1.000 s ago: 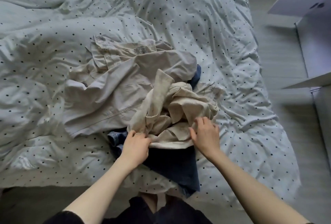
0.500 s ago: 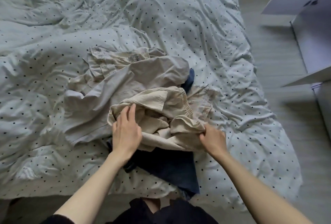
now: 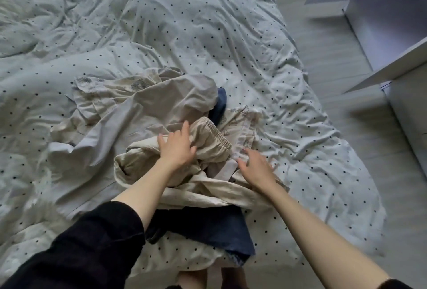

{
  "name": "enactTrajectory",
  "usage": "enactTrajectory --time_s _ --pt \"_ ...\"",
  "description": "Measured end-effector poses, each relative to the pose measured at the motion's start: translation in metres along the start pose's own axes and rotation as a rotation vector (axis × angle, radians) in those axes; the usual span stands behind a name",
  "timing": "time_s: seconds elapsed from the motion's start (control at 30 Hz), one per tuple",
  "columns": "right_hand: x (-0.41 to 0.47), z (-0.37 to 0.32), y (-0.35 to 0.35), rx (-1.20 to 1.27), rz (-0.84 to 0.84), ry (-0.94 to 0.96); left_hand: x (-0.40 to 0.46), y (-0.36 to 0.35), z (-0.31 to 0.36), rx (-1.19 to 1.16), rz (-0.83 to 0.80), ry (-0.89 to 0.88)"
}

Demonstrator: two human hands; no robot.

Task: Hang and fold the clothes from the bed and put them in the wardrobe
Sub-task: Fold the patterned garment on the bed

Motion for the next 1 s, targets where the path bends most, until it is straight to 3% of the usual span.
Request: enactTrajectory --time_s 0.13,0.2,0.3,0.4,0.5,0.63,0.73,0.8,0.93,1.0 --pt "0.002 -0.028 -0.012 0.279 -0.062 -0.004 -0.037 -0.016 0.011 0.075 0.021 -0.152" --pt "-0.002 -0.031 -0.015 0.416 -0.109 -0.056 -0.067 -0.022 0.013 -0.047 0.126 -0.227" --pt "-0.005 -0.021 -0.023 0.685 -0.277 -0.332 -0.096 -0.015 0.009 -0.284 0.26 -0.306" --pt "-0.014 -0.019 -0.031 0.746 -0.44 -0.483 -0.104 -0.004 0.006 -0.283 0.268 -0.407" --pt "-0.016 -0.025 -0.027 0.807 -0.409 -0.51 -0.102 0.008 0.003 -0.226 0.225 -0.437" --pt "-0.018 -0.051 0.018 0.766 -0.307 -0.336 -0.102 0.023 0.009 -0.242 0.087 -0.478" --pt "-0.024 -0.086 0.07 0.754 -0.249 -0.13 -0.098 0.065 0.018 -0.67 0.085 -0.412" --pt "-0.031 -0.11 0.11 0.764 -0.216 0.0 -0.09 0.103 0.024 -0.798 0.155 -0.405" --pt "-0.05 -0.154 0.201 0.766 -0.123 0.206 -0.075 0.176 0.046 -0.662 0.204 -0.491" --pt "-0.068 -0.169 0.256 0.77 -0.026 0.29 -0.078 0.218 0.066 -0.485 0.333 -0.554"
Point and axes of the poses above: each hand's wrist, its own x-axis towards the middle knuckle, its own y-axis out of the back of the hand, z = x × y, the point moved 6 cm from there along x, towards the middle knuckle, and after that the axes turned 3 degrees about -y, right-handed, at the moved point
